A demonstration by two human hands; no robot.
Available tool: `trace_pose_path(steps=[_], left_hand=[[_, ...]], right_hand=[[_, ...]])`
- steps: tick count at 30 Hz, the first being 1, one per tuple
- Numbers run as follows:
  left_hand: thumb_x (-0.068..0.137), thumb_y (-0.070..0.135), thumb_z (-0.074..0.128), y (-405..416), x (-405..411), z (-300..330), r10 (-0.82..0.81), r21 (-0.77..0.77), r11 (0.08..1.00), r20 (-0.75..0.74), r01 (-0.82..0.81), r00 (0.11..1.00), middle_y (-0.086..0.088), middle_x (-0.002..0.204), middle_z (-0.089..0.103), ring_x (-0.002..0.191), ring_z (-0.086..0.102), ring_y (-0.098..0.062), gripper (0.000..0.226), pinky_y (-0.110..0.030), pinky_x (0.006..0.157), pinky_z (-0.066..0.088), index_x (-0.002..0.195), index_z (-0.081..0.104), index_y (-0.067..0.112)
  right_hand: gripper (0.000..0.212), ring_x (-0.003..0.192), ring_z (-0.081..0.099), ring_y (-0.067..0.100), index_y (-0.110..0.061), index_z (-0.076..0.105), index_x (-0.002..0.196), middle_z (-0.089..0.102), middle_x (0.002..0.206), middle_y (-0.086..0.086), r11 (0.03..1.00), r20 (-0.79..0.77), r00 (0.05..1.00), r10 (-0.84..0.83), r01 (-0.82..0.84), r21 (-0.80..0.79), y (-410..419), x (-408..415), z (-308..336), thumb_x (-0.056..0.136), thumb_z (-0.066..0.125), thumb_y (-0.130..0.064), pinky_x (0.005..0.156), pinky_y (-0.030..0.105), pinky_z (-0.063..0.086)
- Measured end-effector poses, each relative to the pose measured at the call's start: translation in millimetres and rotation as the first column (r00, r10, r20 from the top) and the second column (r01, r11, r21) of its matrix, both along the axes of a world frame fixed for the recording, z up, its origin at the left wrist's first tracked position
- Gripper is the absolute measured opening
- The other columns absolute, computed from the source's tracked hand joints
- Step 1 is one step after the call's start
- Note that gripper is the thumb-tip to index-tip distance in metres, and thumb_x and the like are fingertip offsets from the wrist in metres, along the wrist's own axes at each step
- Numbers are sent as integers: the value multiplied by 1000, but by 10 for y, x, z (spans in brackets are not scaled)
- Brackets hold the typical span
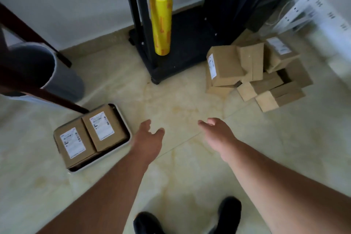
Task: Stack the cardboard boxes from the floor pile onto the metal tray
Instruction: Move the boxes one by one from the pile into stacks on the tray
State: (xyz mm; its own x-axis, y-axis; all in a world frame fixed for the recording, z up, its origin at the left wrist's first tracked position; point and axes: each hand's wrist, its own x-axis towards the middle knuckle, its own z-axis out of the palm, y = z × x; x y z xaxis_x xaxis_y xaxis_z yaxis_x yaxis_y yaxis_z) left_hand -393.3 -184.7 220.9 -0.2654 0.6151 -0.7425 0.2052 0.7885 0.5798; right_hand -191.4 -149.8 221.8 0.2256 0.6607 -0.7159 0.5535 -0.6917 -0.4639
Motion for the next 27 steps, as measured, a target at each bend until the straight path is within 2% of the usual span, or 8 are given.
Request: trace_pose_path(steps=[6,11,15,18,22,27], left_hand=[[97,36,65,190,853,129,-34,-6,999,-9,34,999,-1,159,45,139,49,-24,66,-38,110,40,156,37,28],[99,34,63,395,1538,339,-50,13,999,13,50,999,-1,159,44,141,47,-23,64,-32,101,36,157,37,28],[100,35,61,574,1913,397,-56,33,998,27,55,998,0,160,43,143,45,-22,64,-30,98,34,158,35,28],[100,36,61,705,2065,395,-64,18,998,42,63,997,1,160,43,140,47,-25,64,-31,97,34,158,35,29],[100,35,61,920,2137,298,-60,9,998,92,60,994,1,159,43,135,50,-22,64,-30,96,36,158,34,29],[100,35,61,1188,2031,172,-60,-6,998,132,62,989,4,160,41,138,46,-20,65,-29,96,35,159,33,29]], right_hand=[[66,142,48,25,-9,44,154,48,158,7,998,-16,998,-63,63,9,103,900,94,101,56,-46,111,31,37],[65,141,48,26,-11,42,155,46,159,6,998,-18,997,-69,69,5,278,1596,269,102,54,-47,103,29,38],[66,142,48,27,-11,43,155,47,159,7,998,18,998,-60,59,29,483,2010,347,101,54,-48,112,34,38],[66,141,49,27,-12,44,154,49,157,6,997,32,997,-77,76,31,623,2168,365,100,54,-49,113,37,40],[66,140,49,27,-12,43,155,48,158,5,996,52,994,-92,90,25,838,2198,299,101,54,-48,107,34,39],[66,140,49,27,-13,43,155,47,158,6,995,76,993,-95,95,2,1079,2095,148,101,54,-48,107,35,39]])
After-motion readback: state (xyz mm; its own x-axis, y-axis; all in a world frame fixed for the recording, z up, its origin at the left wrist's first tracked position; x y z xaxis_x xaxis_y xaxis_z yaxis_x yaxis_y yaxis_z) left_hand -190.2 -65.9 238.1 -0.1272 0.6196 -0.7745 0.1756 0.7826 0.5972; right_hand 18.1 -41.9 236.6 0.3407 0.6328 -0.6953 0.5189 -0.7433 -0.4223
